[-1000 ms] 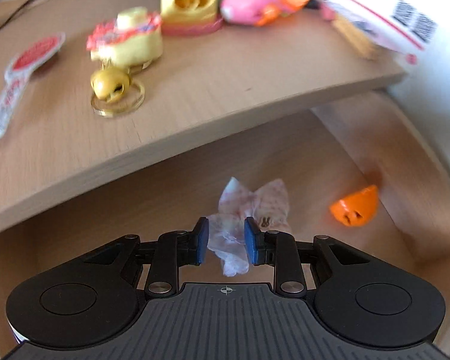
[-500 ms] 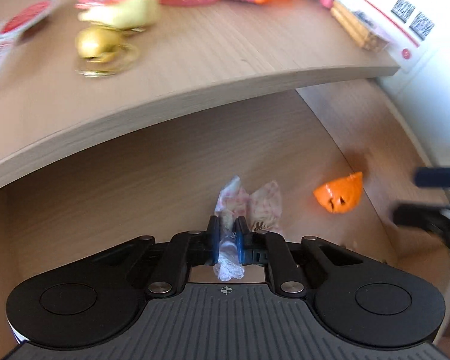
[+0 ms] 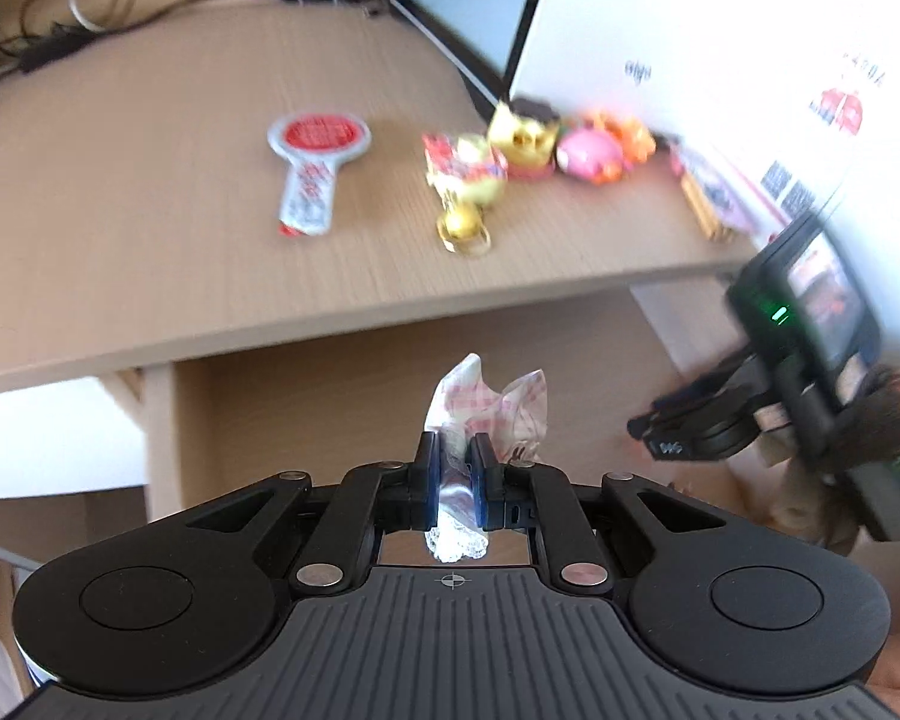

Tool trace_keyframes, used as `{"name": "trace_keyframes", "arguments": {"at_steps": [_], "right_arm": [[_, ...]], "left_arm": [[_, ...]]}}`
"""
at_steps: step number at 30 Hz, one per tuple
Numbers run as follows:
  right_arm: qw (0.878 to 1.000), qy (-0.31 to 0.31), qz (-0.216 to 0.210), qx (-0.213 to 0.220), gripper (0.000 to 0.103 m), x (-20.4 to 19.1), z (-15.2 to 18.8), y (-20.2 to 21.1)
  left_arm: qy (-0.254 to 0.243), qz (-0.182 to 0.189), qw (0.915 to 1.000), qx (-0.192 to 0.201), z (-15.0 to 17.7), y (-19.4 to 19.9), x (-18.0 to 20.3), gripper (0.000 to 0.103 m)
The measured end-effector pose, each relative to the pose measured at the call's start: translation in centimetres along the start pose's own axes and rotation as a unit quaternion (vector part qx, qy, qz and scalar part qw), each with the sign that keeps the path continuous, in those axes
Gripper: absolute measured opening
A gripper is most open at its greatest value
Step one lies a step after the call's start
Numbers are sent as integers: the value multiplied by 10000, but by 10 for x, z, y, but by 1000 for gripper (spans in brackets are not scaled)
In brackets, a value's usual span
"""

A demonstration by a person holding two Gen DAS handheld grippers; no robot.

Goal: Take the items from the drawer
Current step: 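Grasp the orange pumpkin with the right tool while the left tool lifts the white candy, then place the white candy on the desk with the left tool while the right tool releases the pumpkin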

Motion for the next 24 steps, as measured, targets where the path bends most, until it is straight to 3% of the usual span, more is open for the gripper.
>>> {"name": "trace_keyframes", "arguments": {"at_steps": [2,9,14,18,21,24], "right_arm": [[9999,103,14,-24,7,-5,2,0],[9982,89,-189,567,3,-18,8,46],[9884,-296,-621,1350,3,-15,12,113],[9772,-471,-872,1878,3,-10,8,157],[9706,-464,-964,2156,3,-2,-4,179],[9656,-471,-1021,2343,3,4,-10,193]], "left_arm": [[-4,0,9999,111,-3,11,-2,13],[92,311,9983,486,-18,48,-5,13],[83,426,9925,1141,-76,86,-11,13],[-4,307,9887,1470,-129,81,-14,14],[318,232,9936,1058,-151,34,-30,16],[686,214,9959,548,-150,-19,-48,18]]}}
Point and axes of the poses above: each gripper's, at about its wrist camera, not at the fingertips, and y roughly against the way its jaws point, x to its right, z to its underside, the point moved 10 cm from there along -y, roughly the way its jaws point, and after that the axes turned 7 degrees about -x, right-handed, at the moved point
